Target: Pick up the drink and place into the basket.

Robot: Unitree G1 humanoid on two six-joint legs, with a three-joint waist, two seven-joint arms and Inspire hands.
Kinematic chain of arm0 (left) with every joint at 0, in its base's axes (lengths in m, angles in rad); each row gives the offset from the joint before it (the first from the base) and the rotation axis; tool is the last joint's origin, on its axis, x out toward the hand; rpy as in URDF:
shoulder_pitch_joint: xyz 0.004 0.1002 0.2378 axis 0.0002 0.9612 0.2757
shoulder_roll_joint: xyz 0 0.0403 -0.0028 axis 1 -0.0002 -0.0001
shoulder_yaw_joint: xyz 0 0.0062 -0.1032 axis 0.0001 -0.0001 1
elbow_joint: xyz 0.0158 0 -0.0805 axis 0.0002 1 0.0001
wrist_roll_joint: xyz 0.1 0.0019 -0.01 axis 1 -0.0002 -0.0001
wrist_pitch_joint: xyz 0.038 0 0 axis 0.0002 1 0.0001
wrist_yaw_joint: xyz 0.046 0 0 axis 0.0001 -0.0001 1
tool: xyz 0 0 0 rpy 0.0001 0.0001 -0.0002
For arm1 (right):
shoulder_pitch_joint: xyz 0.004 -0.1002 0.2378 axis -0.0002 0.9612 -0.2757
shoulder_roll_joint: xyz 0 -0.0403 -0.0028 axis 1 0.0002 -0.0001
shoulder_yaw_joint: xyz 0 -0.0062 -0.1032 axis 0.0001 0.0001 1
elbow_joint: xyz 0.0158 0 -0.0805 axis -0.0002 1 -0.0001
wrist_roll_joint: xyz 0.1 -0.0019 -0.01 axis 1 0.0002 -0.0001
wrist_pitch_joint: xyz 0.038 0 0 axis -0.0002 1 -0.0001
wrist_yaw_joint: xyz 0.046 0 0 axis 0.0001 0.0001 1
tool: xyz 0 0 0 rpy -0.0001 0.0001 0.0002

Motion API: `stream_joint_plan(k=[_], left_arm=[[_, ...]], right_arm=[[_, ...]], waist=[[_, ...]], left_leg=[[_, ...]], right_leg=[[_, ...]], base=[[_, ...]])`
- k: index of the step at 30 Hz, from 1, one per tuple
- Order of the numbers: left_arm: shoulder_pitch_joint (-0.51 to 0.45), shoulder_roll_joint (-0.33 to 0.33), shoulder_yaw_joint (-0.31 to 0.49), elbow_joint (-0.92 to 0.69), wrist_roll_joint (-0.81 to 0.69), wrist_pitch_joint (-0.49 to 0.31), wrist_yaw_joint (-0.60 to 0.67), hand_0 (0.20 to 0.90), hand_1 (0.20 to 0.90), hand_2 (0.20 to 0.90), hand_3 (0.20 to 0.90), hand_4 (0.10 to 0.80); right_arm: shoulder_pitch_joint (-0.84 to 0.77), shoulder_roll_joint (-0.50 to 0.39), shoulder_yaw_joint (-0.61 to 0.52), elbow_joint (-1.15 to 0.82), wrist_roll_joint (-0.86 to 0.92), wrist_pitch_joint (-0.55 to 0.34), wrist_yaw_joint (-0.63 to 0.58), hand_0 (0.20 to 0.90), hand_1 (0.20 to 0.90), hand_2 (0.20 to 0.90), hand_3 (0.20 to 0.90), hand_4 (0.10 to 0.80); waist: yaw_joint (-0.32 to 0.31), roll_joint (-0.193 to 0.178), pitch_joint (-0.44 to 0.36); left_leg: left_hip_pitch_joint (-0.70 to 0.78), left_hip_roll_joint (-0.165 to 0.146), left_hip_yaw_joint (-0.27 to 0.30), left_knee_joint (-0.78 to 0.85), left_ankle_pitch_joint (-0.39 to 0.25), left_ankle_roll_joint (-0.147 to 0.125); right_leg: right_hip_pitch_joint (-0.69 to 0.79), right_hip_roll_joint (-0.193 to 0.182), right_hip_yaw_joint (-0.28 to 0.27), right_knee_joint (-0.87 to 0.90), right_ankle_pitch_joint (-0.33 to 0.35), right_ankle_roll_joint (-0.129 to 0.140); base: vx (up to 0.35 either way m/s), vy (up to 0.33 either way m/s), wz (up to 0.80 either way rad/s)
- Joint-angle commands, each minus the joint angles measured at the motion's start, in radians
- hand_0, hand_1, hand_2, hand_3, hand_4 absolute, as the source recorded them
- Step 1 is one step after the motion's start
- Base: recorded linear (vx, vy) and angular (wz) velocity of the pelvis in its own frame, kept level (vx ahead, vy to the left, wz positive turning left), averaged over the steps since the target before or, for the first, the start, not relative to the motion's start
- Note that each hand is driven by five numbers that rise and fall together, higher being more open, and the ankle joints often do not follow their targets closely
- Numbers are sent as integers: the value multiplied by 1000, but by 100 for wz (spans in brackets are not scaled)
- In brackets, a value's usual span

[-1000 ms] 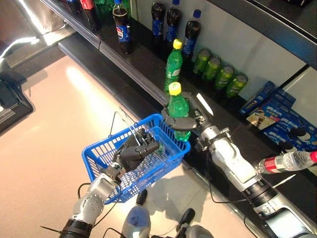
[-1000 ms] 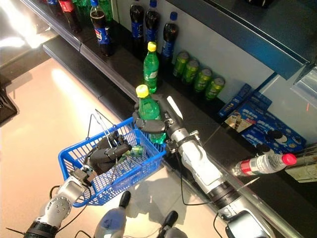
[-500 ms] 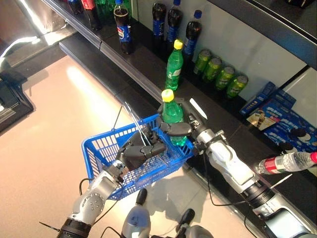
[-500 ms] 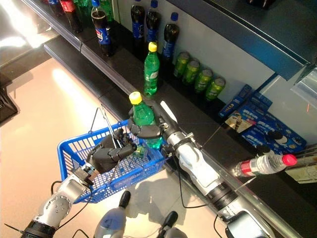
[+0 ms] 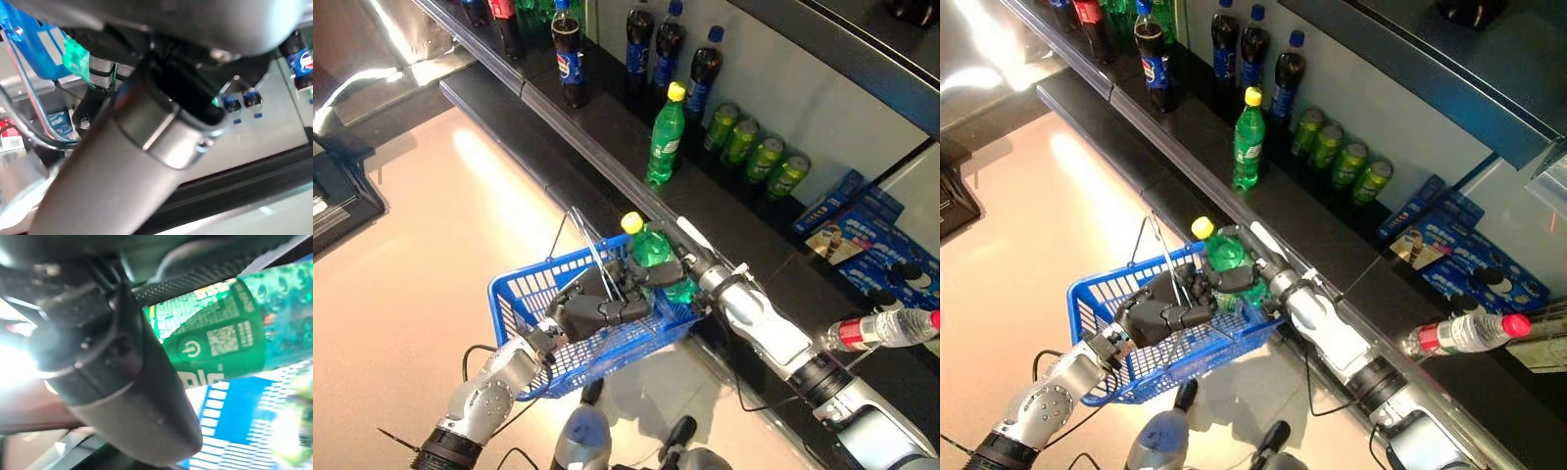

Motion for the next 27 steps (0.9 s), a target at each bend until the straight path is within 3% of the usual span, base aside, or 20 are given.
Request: stream_joint_plan(k=[1,5,8,27], left_arm=[[-189,-103,-61,-271,-76,-129,-225,300,300,300,200,100],[-193,-100,-63,-275,-81,-128,-229,300,300,300,200,100],[-195,-104,-64,-294,-74,-116,-241,300,300,300,200,100],[-222,-107,-91,-333,-34,-88,-278,300,300,300,200,100]], right_arm=[[-78,41,86,14,-30,-83,-5,300,300,300,200,100],[-80,43,91,23,-39,-71,-3,300,300,300,200,100],[-89,52,97,44,-63,-9,9,300,300,300,200,100],[-158,41,188,25,-223,17,170,300,300,300,200,100]], waist=[[-2,-12,-337],[-1,-12,-337],[2,-11,-335],[9,-17,-331]], left_leg=[[-14,2,32,-18,-15,-12],[-14,2,30,-18,-14,-13],[-15,0,26,-18,-12,-13],[-13,0,22,-18,-11,-14]], right_leg=[[83,-5,-36,2,-65,31],[83,-6,-37,2,-64,32],[85,-5,-38,2,-64,31],[85,-6,-40,5,-63,31]], base=[[4,-6,9],[3,-2,4],[0,0,0],[0,0,0]])
